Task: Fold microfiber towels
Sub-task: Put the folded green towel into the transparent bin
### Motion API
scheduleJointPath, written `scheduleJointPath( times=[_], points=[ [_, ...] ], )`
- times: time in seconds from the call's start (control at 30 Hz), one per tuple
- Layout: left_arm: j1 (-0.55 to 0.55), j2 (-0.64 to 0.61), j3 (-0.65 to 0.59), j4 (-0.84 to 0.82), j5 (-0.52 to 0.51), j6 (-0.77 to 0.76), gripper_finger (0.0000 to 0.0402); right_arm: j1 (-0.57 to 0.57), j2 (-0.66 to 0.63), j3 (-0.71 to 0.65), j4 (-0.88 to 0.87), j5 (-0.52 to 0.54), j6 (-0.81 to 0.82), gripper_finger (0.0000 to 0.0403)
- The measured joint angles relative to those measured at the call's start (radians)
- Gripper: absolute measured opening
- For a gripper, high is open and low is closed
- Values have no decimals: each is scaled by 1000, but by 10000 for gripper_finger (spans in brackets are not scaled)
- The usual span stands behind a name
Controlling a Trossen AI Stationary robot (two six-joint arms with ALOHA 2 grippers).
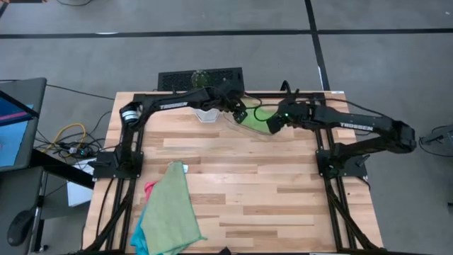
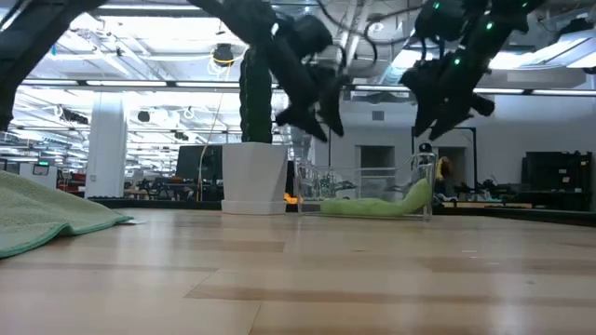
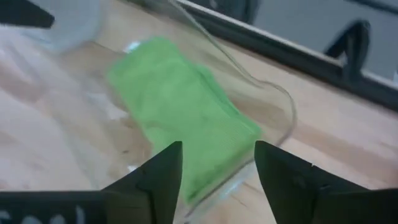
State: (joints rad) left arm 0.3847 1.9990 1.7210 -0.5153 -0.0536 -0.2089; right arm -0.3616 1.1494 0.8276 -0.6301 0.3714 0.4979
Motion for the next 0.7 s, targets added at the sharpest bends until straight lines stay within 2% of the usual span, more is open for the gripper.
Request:
scheduleJointPath(
  times=[0.13, 0.23, 0.33, 0.5, 0.57, 0.63, 0.7],
  points=[
    [-60, -97, 0, -86, 31, 32, 215, 37, 49, 2, 47, -1, -95, 182],
    [-123, -170, 0, -162, 12, 30, 215, 41, 156, 31, 42, -12, -159, 147],
    [-201, -240, 0, -209, -23, 2, 215, 33, 273, 115, 46, -23, -212, 117],
    [-344, -353, 0, -275, -166, -37, 215, -4, 462, 282, 36, -42, -263, 74],
    [-395, -398, 0, -299, -239, -65, 215, -35, 521, 341, 17, -88, -254, 50],
    [-444, -439, 0, -314, -307, -100, 215, -68, 569, 408, -4, -133, -186, 21],
    [-487, -469, 0, -316, -364, -137, 215, -97, 605, 463, -56, -146, -91, 12]
  ],
)
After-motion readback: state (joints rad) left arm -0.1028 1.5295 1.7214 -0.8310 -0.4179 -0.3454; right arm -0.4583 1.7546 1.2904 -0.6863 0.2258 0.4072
